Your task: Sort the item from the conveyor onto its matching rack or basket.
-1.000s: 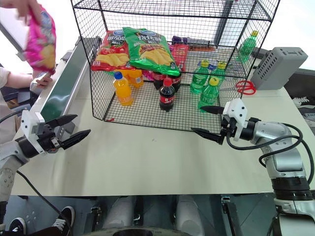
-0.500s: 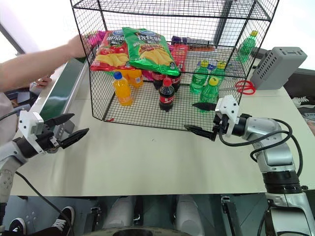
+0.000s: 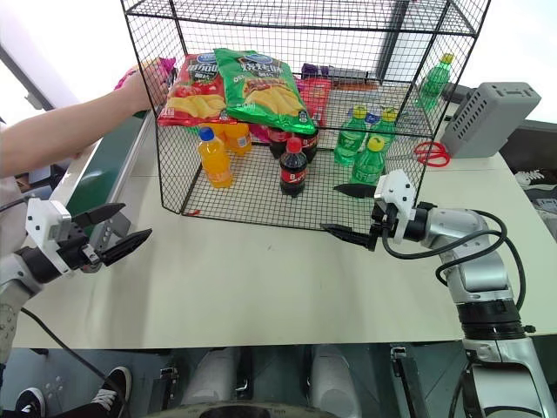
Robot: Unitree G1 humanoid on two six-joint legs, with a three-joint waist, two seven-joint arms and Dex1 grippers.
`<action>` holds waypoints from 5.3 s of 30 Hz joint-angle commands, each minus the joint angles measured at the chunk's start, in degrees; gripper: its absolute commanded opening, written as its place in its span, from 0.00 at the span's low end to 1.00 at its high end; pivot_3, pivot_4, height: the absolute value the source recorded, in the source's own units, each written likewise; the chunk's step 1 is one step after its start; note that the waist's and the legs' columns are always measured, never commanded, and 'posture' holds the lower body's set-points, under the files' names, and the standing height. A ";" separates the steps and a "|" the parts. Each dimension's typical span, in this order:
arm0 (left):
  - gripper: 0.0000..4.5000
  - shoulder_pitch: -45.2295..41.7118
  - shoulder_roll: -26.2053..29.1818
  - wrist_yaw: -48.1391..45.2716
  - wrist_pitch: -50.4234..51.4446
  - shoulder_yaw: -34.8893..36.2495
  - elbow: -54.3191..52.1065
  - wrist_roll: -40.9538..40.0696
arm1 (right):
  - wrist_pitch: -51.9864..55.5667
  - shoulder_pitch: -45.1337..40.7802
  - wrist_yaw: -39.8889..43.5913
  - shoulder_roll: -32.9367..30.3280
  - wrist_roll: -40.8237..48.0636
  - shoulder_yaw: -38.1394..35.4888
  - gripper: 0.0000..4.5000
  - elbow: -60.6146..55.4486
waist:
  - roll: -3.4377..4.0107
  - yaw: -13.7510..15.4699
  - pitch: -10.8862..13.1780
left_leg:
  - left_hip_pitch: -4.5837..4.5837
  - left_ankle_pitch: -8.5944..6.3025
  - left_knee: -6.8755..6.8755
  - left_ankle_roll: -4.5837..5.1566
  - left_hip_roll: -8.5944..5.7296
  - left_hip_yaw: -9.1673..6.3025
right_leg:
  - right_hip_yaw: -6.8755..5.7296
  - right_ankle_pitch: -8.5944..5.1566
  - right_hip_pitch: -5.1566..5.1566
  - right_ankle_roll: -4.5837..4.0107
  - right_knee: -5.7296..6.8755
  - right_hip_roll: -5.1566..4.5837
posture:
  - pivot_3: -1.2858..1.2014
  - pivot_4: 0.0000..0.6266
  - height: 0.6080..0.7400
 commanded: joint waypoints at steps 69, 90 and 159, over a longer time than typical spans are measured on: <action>1.00 22.77 8.68 26.75 -57.59 12.39 25.47 40.00 | 6.06 -5.89 1.79 14.97 3.04 11.61 0.98 -4.28 | -0.07 -1.33 -0.05 | -0.09 -0.04 -0.08 0.03 0.10 0.10 | -0.08 0.00 -0.17 -0.03 0.00 -0.08 | 0.52 0.24 1.00; 0.01 20.62 8.29 23.27 -56.39 11.74 25.56 27.96 | 3.16 -6.35 1.83 14.21 1.31 10.77 1.00 -2.12 | -0.09 -1.30 -0.06 | -0.09 -0.04 -0.08 0.03 0.10 0.11 | -0.08 0.00 -0.17 -0.03 0.00 -0.10 | 0.52 0.24 1.00; 0.00 -24.42 -3.90 9.24 35.00 -2.56 -5.58 -61.76 | 44.15 -8.49 4.44 8.47 32.25 3.48 0.08 -12.17 | -0.08 -1.15 -0.04 | -0.03 0.00 0.00 -0.01 -0.03 -0.12 | 0.04 0.00 -0.01 -0.01 0.06 0.05 | 0.52 0.24 1.00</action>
